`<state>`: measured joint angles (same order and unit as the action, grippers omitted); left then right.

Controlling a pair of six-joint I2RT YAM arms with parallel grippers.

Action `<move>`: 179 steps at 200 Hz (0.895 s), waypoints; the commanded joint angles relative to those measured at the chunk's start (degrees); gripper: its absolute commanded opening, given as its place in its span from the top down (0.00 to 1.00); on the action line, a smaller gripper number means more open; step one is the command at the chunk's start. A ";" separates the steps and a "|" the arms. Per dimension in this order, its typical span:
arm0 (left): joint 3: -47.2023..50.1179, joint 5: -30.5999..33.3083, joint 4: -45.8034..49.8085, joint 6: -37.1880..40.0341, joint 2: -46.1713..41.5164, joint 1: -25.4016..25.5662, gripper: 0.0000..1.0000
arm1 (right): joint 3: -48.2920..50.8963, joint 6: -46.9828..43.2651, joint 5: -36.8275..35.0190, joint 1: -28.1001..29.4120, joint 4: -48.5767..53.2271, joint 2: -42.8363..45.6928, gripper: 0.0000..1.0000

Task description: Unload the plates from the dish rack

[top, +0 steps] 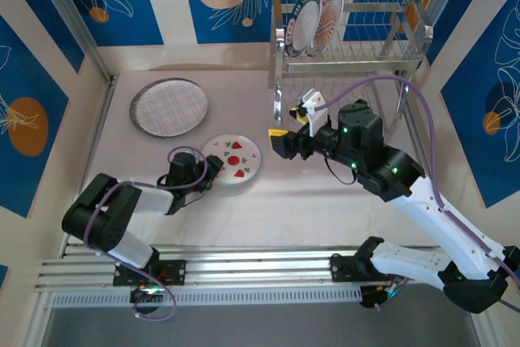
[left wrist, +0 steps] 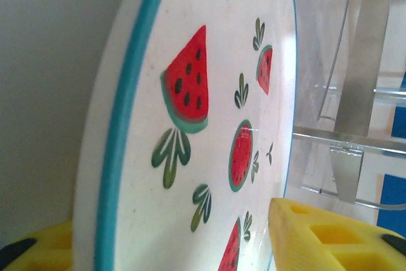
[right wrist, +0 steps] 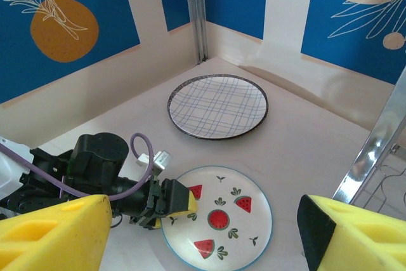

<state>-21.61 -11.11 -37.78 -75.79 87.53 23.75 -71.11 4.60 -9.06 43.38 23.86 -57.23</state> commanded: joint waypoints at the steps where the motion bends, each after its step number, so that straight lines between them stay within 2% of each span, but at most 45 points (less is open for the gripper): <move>1: -2.20 -0.31 5.67 2.07 -2.54 -0.53 0.43 | 0.64 1.20 -0.87 -0.37 0.21 0.02 0.22; 46: -4.45 0.40 15.99 4.02 -5.89 -0.46 0.31 | 0.58 1.92 -1.25 -0.31 0.47 -0.03 0.22; 120: -10.14 0.96 31.28 6.61 -8.29 -0.34 0.23 | 0.82 2.93 -2.35 -0.34 1.12 0.38 0.22; 179: -12.36 1.53 36.95 7.32 -8.86 -0.36 0.19 | 0.83 3.64 -4.72 -0.42 1.50 0.56 0.22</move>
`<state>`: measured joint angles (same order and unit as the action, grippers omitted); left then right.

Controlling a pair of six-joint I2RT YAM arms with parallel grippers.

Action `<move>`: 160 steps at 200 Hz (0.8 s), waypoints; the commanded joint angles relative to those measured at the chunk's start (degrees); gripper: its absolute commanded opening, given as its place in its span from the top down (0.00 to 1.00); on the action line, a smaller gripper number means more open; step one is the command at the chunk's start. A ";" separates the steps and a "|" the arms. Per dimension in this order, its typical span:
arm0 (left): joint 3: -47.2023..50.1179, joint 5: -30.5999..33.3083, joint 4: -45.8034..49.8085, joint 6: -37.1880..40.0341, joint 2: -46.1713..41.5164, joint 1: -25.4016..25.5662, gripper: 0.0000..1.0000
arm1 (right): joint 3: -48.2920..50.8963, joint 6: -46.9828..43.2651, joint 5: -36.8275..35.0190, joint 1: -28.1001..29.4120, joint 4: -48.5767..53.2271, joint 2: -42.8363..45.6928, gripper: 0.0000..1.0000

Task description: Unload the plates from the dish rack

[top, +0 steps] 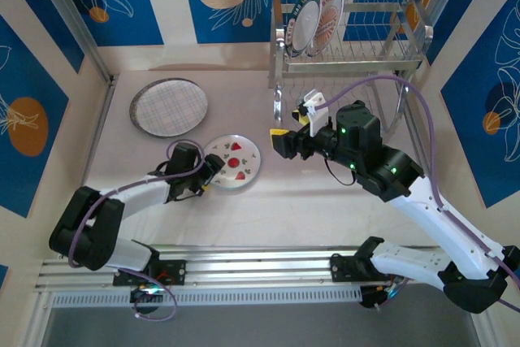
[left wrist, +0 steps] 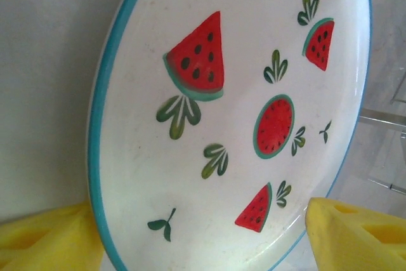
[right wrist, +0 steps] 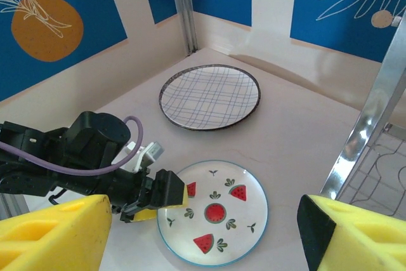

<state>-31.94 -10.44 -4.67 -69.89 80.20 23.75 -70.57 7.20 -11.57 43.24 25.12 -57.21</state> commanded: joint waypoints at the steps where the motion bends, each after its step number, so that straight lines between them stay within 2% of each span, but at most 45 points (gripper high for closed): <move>1: -2.05 0.85 3.90 1.42 -1.54 -0.32 0.19 | 0.27 1.05 -2.26 -0.28 0.26 0.53 0.22; 32: -2.79 1.15 7.17 1.42 -3.01 -0.37 0.17 | -0.94 1.76 -5.59 -0.39 0.82 0.60 0.22; 62: -6.60 2.77 15.44 3.23 -6.32 -0.10 0.13 | -4.41 2.12 -14.69 -0.97 1.53 -0.07 0.23; 80: -8.66 4.34 19.74 3.97 -9.04 0.07 0.10 | -7.92 2.43 -18.41 -3.25 2.67 -1.50 0.27; 115: -13.44 6.90 26.27 5.39 -14.05 0.35 0.09 | -14.98 5.19 -18.05 -11.46 4.94 -5.66 0.32; 160: -22.65 8.51 28.10 12.21 -18.00 1.19 0.09 | -25.20 13.28 -8.81 -24.90 4.49 -14.24 0.33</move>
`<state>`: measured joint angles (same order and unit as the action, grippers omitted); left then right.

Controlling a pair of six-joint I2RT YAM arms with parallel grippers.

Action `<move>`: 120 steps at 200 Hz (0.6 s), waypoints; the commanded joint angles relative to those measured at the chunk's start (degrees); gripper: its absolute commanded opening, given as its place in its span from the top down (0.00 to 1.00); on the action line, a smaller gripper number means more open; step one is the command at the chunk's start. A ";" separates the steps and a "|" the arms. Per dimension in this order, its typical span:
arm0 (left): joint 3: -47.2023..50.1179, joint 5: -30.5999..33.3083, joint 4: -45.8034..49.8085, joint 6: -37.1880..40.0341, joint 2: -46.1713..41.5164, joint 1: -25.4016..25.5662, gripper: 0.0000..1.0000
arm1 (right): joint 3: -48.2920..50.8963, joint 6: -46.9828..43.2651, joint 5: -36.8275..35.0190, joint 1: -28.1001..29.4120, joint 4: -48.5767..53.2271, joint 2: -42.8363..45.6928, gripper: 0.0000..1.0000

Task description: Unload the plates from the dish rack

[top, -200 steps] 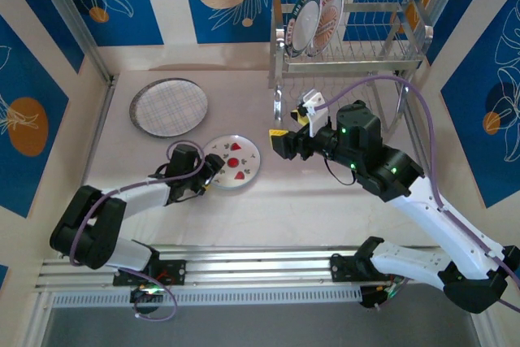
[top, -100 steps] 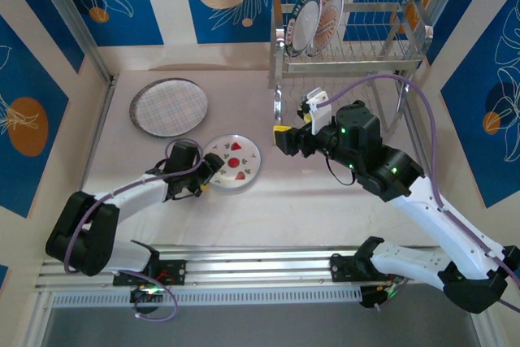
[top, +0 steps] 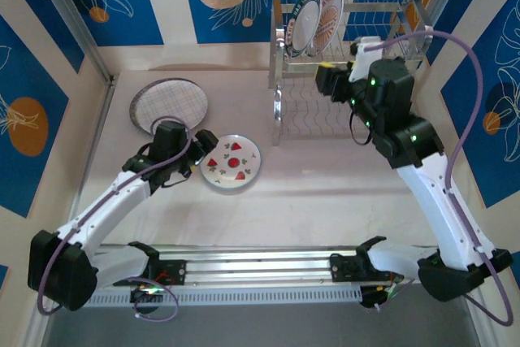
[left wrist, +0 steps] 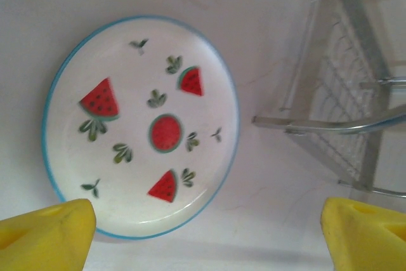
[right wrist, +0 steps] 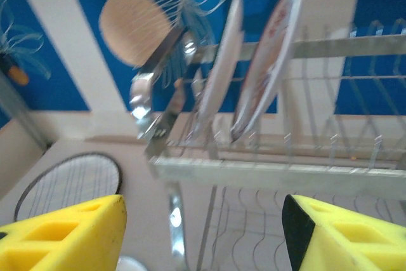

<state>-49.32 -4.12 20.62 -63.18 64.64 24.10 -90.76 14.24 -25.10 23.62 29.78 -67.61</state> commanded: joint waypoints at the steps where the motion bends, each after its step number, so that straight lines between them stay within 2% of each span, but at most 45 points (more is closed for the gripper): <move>1: -5.57 2.14 2.78 5.64 -2.51 0.85 0.09 | -5.11 6.46 4.80 -5.48 -0.21 -4.01 0.33; 45: -13.63 0.31 -1.62 14.48 -4.79 2.34 0.08 | -15.85 11.29 10.58 -12.22 -0.18 -14.85 0.32; 93: -18.17 0.56 -11.63 22.60 -8.63 4.60 0.08 | -24.98 13.08 11.39 -14.40 0.82 -24.00 0.32; 120: -22.11 2.05 -13.20 27.49 -9.22 5.66 0.07 | -29.41 13.86 11.43 -14.96 2.56 -27.93 0.33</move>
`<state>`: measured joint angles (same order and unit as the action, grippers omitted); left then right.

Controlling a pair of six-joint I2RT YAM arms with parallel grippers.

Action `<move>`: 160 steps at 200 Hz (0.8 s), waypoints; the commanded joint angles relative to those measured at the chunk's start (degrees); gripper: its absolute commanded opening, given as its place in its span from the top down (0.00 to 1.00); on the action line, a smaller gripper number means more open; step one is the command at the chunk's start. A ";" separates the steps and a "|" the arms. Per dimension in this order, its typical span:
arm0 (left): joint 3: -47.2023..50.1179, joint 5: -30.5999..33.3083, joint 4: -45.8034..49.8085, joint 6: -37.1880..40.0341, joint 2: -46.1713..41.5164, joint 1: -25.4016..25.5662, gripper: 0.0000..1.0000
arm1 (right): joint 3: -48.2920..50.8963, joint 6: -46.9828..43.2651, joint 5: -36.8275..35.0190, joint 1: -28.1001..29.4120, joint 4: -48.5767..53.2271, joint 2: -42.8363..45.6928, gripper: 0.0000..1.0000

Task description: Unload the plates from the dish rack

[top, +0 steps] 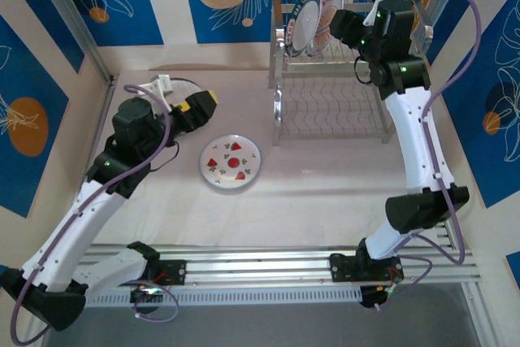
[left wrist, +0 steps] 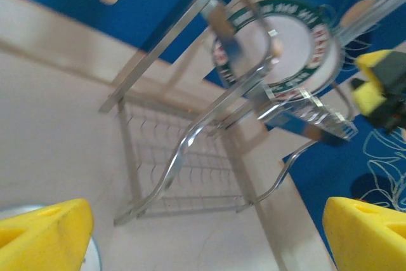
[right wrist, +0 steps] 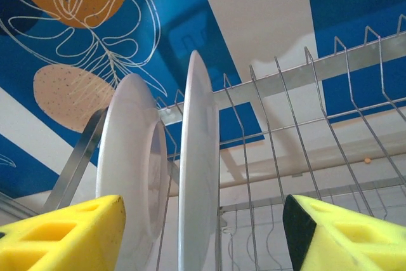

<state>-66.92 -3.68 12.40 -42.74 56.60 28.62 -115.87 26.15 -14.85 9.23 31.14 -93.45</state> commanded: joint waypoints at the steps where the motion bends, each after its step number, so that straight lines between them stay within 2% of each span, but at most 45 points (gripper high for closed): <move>1: -4.66 1.64 -5.00 7.19 -1.16 1.16 0.07 | -4.30 1.95 1.18 -0.58 1.21 -2.10 0.33; 29: -10.14 2.24 -4.40 11.47 -0.15 1.87 0.07 | -7.28 2.51 3.15 -0.71 1.47 -5.48 0.38; 66: -15.85 3.15 -2.08 15.76 1.24 2.41 0.06 | -9.71 3.03 1.77 -0.73 3.08 -8.18 0.46; 114: -18.25 2.97 -1.60 17.24 2.16 2.93 0.06 | -11.78 2.77 0.83 -0.45 4.10 -11.24 0.49; 160: -17.73 3.19 -1.59 17.00 2.25 3.50 0.06 | -15.81 1.63 -0.14 0.23 5.96 -14.06 0.55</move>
<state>-83.40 -1.19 11.35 -26.85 59.07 31.38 -128.22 28.58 -13.54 8.88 35.73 -106.45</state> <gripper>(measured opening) 0.943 0.468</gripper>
